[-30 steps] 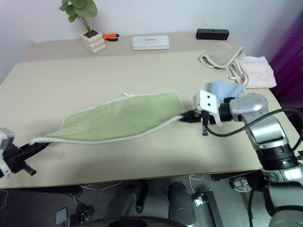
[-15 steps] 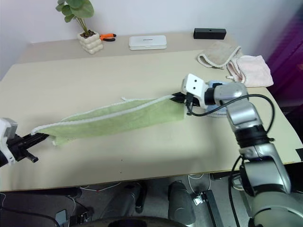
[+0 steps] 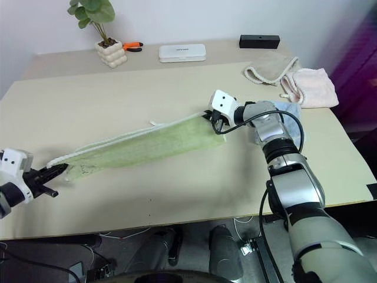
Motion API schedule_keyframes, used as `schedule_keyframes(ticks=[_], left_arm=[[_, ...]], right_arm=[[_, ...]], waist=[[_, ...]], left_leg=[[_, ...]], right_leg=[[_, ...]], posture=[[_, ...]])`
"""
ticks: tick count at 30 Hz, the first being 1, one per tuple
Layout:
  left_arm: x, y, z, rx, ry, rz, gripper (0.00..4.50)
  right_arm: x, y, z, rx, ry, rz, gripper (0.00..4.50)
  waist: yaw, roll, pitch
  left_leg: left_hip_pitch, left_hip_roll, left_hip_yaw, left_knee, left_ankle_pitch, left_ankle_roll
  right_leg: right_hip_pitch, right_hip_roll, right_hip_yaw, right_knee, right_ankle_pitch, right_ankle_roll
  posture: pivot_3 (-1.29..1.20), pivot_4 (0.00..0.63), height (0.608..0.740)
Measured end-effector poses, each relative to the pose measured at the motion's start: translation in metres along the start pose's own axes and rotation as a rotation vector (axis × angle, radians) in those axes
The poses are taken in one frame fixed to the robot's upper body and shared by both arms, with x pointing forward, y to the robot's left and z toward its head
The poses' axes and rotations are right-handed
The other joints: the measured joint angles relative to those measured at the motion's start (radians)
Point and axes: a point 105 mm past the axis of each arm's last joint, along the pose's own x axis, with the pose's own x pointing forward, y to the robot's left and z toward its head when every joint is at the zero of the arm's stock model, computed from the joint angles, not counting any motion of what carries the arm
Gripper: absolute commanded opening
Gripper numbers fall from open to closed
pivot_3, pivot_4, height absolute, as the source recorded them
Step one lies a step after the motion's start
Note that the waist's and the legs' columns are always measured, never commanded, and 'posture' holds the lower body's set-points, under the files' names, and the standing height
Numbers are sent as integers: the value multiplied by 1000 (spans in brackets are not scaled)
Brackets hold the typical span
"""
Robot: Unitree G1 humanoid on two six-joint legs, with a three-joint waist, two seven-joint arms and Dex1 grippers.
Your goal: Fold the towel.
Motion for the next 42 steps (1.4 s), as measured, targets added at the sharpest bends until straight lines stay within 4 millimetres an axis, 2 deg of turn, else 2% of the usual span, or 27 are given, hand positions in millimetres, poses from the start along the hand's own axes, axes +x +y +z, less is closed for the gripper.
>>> schedule_keyframes(ticks=[5, 12, 15, 17, 20, 22, 25, 26, 29, 33, 37, 42], left_arm=[[1, 3, -1, -48, -21, 36, 3455], [1, 17, 21, -211, -187, 154, 3455], [2, 23, 20, -255, -207, 216, 3455], [-1, 22, 15, -276, -205, 227, 3516], [-10, 20, 7, -275, -195, 249, 3516], [-14, 20, 11, -263, -215, 265, 3516], [-11, -3, 36, -140, -267, 187, 3516], [-4, -25, 48, -75, -283, 97, 3516], [15, -88, 62, 20, -302, -154, 3516], [29, -148, 68, 68, -312, -387, 3516], [35, -168, 64, 75, -299, -461, 3516], [37, -180, 60, 70, -291, -509, 3516]], right_arm=[[-1, -7, 0, -8, 4, -48, 3938], [-13, -22, 5, -48, -6, -143, 3938], [-23, -23, 5, -25, -27, -179, 3938], [-32, -18, 1, 47, -44, -181, 4489], [-53, -6, -5, 202, -68, -174, 4489], [-65, 6, -5, 331, -80, -170, 4489], [-76, 30, 1, 527, -98, -141, 4489], [-81, 41, 0, 633, -96, -146, 4489], [-84, 63, -5, 843, -72, -148, 4489], [-89, 85, -17, 1066, -24, -179, 4489], [-83, 94, -28, 1230, 10, -239, 4489], [-68, 84, -24, 1373, -38, -310, 4489]], waist=[[-1, 0, 0], [0, 0, 0], [2, -1, -1], [3, -1, -1], [5, -1, -1], [8, -1, -1], [12, -1, -1], [18, -2, -2], [28, -2, -2], [29, -2, -2], [25, -2, -2], [23, -3, -3]], left_leg=[[0, 0, 0, 0, 0, 0], [0, 0, 0, 0, 0, 0], [0, 0, 0, 0, 0, 0], [0, 0, 0, 1, 0, 0], [-1, 0, 0, 0, -1, 0], [-1, 1, -1, 1, -1, 0], [-1, 2, 0, 2, -1, 0], [-1, 2, 0, 2, -1, 0], [-1, 2, 2, 2, -1, 0], [-1, 2, 2, 2, -1, 0], [-1, 3, 2, 2, -1, 0], [0, 3, 3, 2, -1, 0]], right_leg=[[0, 0, 0, 1, 0, 0], [0, 0, 0, 1, 1, 2], [0, 0, 0, 1, 2, 3], [0, 0, 1, 1, 2, 3], [0, -1, 2, 1, 2, 3], [-1, -1, 2, 1, 1, 2], [1, -1, 2, 0, -1, -1], [2, -2, 2, -1, -1, -2], [2, -2, 3, -3, 0, -2], [1, -2, 3, -3, 0, -2], [1, -1, 3, -3, 0, -2], [2, 0, 3, -3, 0, -2]], posture=[[0, 150, 740], [0, 150, 740], [0, 150, 740], [0, 150, 740], [0, 150, 740], [0, 150, 740], [0, 150, 740], [0, 150, 740], [0, 150, 740], [0, 150, 740], [0, 150, 740], [0, 150, 740]])
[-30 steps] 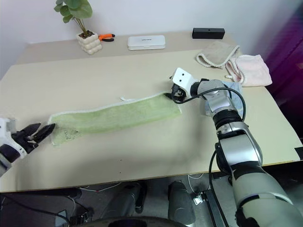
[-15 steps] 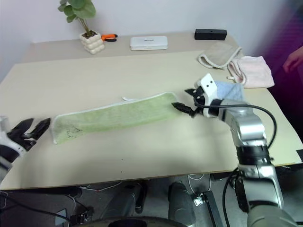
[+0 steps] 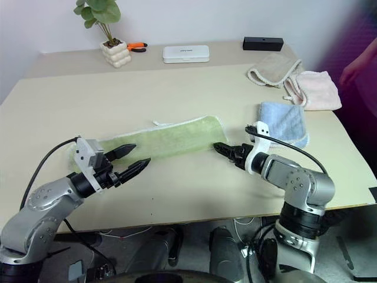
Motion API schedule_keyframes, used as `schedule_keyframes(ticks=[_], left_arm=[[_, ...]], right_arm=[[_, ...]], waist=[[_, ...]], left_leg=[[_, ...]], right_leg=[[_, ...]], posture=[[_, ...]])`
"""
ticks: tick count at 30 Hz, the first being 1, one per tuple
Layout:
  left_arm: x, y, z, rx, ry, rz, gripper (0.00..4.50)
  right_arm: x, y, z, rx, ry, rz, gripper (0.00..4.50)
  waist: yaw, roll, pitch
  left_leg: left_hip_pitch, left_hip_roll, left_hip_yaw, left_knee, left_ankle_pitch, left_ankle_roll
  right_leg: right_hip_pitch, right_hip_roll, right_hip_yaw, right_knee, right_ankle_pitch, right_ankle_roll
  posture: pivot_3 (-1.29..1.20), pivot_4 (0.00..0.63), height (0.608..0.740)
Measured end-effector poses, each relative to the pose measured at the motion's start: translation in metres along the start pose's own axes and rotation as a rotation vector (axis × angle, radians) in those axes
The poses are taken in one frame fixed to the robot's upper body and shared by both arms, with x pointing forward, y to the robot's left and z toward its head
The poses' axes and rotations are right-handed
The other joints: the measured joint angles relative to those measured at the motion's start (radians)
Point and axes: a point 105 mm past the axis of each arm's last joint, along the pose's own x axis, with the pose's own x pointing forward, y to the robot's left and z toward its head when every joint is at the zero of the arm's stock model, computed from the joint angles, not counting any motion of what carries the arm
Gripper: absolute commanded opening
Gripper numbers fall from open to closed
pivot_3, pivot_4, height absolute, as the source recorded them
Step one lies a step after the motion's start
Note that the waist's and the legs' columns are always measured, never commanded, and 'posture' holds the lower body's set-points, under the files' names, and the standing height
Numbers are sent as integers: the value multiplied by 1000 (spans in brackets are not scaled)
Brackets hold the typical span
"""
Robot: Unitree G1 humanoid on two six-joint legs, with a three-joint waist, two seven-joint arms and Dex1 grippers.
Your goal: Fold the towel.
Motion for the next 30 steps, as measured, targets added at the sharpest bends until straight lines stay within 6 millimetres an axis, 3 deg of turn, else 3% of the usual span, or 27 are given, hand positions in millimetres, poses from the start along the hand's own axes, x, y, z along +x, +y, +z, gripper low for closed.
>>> schedule_keyframes(ticks=[1, 4, 11, 16, 20, 24, 30], left_arm=[[1, -1, -1, 3, 3, -7, 3516], [2, -5, -4, 5, 7, -17, 3516], [1, -9, -10, 6, 16, -15, 3516], [5, -20, -19, -18, 17, -41, 3516], [12, -19, -21, -22, 13, -55, 3516], [19, -15, -21, -22, 2, -83, 3516], [26, -10, -25, -22, -1, -98, 3516]], right_arm=[[5, 1, 3, 36, -12, 2, 4489], [16, 2, 8, 95, -22, -16, 3680], [29, -8, 7, 147, -35, -88, 139], [22, -10, 17, 129, -74, -107, 53], [-14, -14, 47, 5, -163, -148, 53], [-45, -19, 59, -91, -198, -184, 53], [-56, 6, 72, -362, -170, -150, 53]], waist=[[0, 0, 0], [-1, 0, 0], [-18, 1, 0], [-13, 2, 0], [-7, 2, 0], [-14, 3, 0], [-17, 4, 1]], left_leg=[[0, 0, 0, 0, 0, 0], [0, 0, 0, 0, 0, 0], [0, 0, 0, -1, 0, 0], [0, 0, 0, -1, 0, 0], [-1, 0, -1, -1, 0, 0], [-1, 0, -1, -1, -1, 1], [-1, 1, 0, -1, -1, 2]], right_leg=[[0, 0, 0, 0, 0, 0], [0, 0, 0, 0, 0, 0], [0, 0, 0, 0, 0, 1], [0, 0, 0, -1, 1, 2], [1, 0, -2, -4, 1, 2], [2, 0, -3, -6, 1, 3], [2, 0, -3, -8, 2, 3]], posture=[[0, 150, 740], [0, 150, 740], [0, 150, 740], [0, 150, 740], [0, 150, 740], [0, 150, 740], [0, 150, 740]])
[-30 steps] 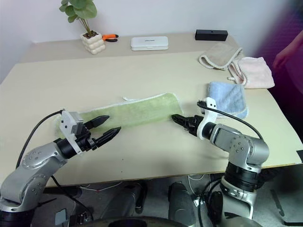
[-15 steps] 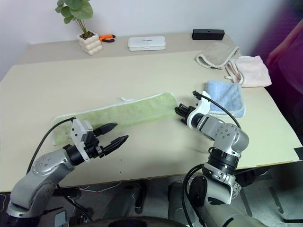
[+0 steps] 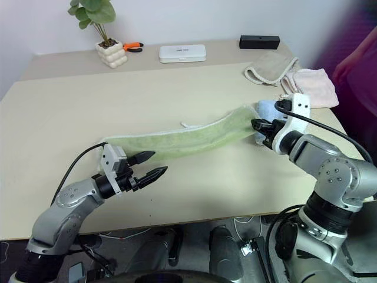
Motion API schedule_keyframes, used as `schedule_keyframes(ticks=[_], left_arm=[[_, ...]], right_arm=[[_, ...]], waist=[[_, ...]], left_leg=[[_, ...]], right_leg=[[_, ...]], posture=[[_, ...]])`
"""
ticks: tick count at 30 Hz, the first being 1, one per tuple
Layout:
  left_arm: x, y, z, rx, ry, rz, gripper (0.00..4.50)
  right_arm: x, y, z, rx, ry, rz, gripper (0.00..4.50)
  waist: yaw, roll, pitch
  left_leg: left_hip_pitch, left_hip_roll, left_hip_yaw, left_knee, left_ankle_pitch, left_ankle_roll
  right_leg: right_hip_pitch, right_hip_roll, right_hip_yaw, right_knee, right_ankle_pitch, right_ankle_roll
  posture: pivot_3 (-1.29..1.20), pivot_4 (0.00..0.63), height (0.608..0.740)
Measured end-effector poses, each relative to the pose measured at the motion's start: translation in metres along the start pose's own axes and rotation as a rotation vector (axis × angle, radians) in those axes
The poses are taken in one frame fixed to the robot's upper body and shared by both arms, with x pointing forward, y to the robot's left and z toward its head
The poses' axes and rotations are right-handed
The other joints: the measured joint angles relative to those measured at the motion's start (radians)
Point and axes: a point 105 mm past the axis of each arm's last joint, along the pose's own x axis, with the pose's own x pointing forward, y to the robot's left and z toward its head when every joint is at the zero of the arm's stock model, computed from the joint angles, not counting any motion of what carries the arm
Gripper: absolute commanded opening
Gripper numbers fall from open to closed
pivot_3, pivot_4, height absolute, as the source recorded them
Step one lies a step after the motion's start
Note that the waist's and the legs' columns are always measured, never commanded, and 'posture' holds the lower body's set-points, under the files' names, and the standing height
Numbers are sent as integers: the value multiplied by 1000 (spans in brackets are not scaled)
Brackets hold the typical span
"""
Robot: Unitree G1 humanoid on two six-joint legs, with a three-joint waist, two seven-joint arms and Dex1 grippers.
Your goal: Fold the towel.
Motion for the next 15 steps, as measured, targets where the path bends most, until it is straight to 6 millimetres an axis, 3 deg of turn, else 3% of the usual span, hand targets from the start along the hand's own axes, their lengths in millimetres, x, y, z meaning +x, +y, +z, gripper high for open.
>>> schedule_keyframes(ticks=[5, 10, 15], left_arm=[[-8, 14, -2, 8, 6, 57, 3516], [-19, 25, 1, 22, 1, 123, 3516], [-23, 24, 0, 20, 2, 147, 3516]], right_arm=[[11, 42, 5, -312, 30, 184, 53], [37, 96, -24, -559, 100, 399, 53], [64, 124, -62, -660, 160, 501, 53]], waist=[[0, -1, 0], [2, -1, 0], [6, -2, 0]], left_leg=[[0, 0, 0, 0, -1, 1], [-1, 0, 0, 0, -1, 2], [-1, -1, -1, 0, -1, 2]], right_leg=[[1, 0, -1, -4, 1, 2], [2, 0, -1, -5, 1, 2], [2, 0, -1, -6, 2, 2]], posture=[[0, 150, 740], [0, 150, 740], [0, 150, 740]])
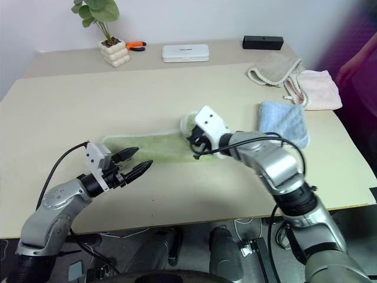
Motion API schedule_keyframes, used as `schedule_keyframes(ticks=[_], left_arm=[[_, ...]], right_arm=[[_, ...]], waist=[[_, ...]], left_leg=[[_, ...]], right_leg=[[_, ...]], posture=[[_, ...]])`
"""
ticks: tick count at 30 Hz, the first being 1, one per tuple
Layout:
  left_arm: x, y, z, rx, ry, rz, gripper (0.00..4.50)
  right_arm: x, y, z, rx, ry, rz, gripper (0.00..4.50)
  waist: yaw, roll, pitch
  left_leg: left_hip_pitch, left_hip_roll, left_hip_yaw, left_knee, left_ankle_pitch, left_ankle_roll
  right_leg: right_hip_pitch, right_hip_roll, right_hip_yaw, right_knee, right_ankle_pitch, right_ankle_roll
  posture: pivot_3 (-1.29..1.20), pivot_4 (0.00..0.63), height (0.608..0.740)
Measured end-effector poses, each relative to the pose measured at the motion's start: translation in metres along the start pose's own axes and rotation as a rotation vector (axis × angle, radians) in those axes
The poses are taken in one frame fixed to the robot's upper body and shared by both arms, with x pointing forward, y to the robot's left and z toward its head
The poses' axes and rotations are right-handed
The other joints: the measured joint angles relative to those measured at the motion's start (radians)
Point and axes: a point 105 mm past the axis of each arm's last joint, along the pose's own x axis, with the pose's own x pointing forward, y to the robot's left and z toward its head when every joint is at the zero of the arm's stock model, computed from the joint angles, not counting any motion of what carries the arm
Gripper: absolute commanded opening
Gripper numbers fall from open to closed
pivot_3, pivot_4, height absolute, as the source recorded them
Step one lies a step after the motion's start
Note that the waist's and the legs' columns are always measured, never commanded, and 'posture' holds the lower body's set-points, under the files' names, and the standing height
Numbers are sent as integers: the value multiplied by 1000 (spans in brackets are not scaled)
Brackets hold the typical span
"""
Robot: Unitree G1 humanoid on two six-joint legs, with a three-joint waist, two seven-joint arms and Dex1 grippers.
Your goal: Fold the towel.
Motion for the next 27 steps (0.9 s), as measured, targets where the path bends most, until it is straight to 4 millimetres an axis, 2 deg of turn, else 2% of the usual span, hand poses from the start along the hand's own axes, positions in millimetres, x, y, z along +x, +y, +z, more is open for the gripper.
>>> schedule_keyframes(ticks=[3, 6, 9, 12, 15, 17, 18, 21, 23, 25, 27], left_arm=[[-1, 0, 1, 3, -5, 16, 3516], [-2, 1, 1, 3, -5, 28, 3516], [-3, 2, 2, 4, -7, 36, 3516], [-3, 3, 2, 5, -7, 40, 3516], [-4, 4, 2, 4, -6, 45, 3516], [-5, 4, 1, 0, -4, 55, 3516], [-7, 6, 0, -4, -2, 68, 3516], [-11, 9, -1, -8, -3, 95, 3516], [-12, 10, 1, -3, -11, 107, 3516], [-11, 9, 3, -3, -21, 110, 3516], [-12, 8, 3, -9, -25, 120, 3516]], right_arm=[[10, 8, -6, -41, 19, 33, 53], [11, 8, -6, -64, 13, 34, 53], [14, 11, -5, -57, 5, 54, 967], [14, 14, -2, -46, -13, 88, 2415], [3, 12, 9, -49, -80, 112, 3887], [-8, 0, 19, -19, -142, 90, 3803], [-13, -12, 21, 10, -163, 51, 3573], [-20, -49, 13, 85, -166, -78, 2183], [-14, -55, 7, 85, -159, -98, 1114], [-1, -51, -1, 68, -148, -79, 146], [11, -40, -6, 38, -149, -34, 61]], waist=[[1, 0, 0], [0, 0, 0], [-3, 0, 0], [-2, 0, 0], [0, 0, 0], [0, 0, 0], [0, 0, 0], [-1, 0, 0], [-5, 0, 0], [-7, 0, 0], [-6, 0, 0]], left_leg=[[0, 0, 0, 0, 0, 0], [0, 0, 0, 0, 0, 0], [0, 0, 0, 0, 0, 0], [0, 0, 0, 0, 0, 0], [0, 0, 0, 0, 0, 0], [0, 0, 0, 0, 0, 0], [0, 0, 0, 0, 0, 0], [1, 0, 0, 0, 0, 0], [1, 1, 0, -1, 0, 0], [1, 1, 0, -1, 0, 0], [1, 1, 0, -1, 0, 0]], right_leg=[[0, 0, 0, 0, 0, 0], [0, 1, 0, 0, 0, 0], [0, 1, 0, 0, 0, 0], [0, 1, 0, 0, 0, 0], [0, 1, 0, 0, 0, 0], [0, 1, 0, 0, 1, 0], [0, 1, 0, 0, 1, 0], [0, 1, 0, 0, 1, 0], [0, 1, 0, 0, 1, 0], [-1, 1, 0, 0, 1, 0], [-1, 1, 0, 0, 1, 0]], posture=[[0, 150, 740], [0, 150, 740], [0, 150, 740], [0, 150, 740], [0, 150, 740], [0, 150, 740], [0, 150, 740], [0, 150, 740], [0, 150, 740], [0, 150, 740], [0, 150, 740]])
